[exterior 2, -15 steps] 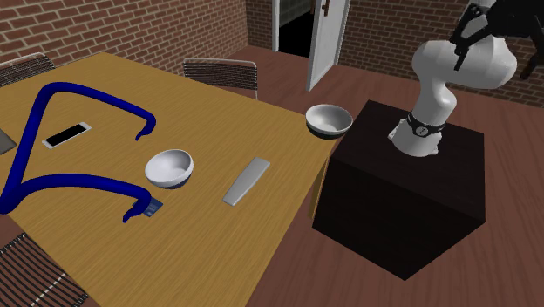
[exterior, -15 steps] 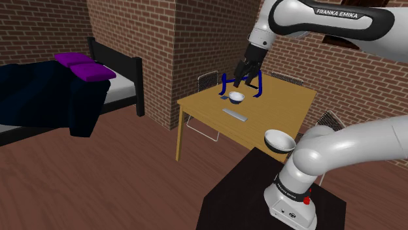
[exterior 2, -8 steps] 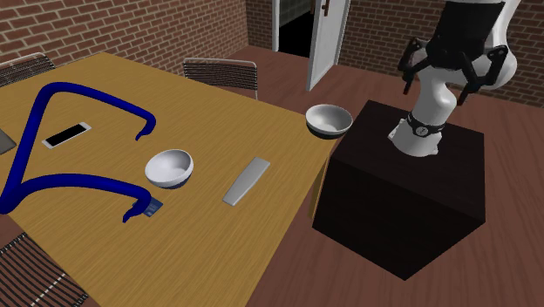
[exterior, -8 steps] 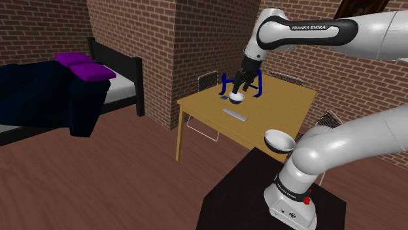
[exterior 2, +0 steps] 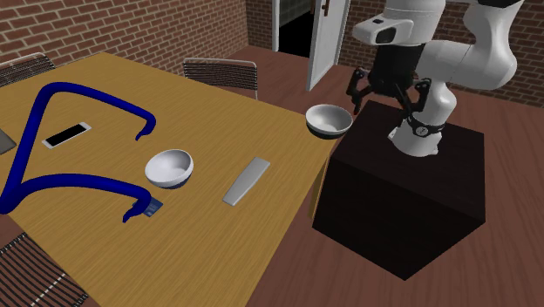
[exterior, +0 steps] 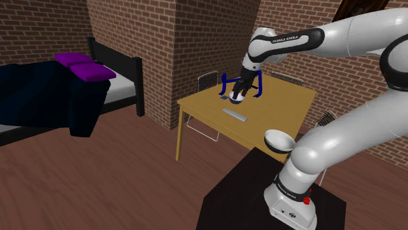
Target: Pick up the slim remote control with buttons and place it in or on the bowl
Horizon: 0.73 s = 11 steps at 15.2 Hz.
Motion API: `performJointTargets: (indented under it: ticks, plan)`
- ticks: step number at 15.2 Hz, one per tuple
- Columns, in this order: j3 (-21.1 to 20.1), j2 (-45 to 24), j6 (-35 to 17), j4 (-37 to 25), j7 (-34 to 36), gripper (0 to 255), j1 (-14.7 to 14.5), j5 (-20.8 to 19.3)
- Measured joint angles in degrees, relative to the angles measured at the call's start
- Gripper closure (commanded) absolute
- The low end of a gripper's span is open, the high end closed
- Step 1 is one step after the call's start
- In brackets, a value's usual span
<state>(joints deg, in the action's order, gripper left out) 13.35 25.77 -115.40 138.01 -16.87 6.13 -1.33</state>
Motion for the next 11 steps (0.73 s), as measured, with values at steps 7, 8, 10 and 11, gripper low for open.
performJointTargets:
  ticks: [7,8,10,11]
  plan:
    - [5.4,-12.8,-8.1,-3.6,-8.3,0,0.8,0.8]
    - [6.0,-14.5,-9.3,-3.9,-9.5,0,1.0,1.1]
    - [7.5,-18.9,-11.1,-6.1,-12.4,0,1.3,2.3]
    - [8.1,-20.9,-11.5,-7.5,-13.8,0,1.5,2.9]
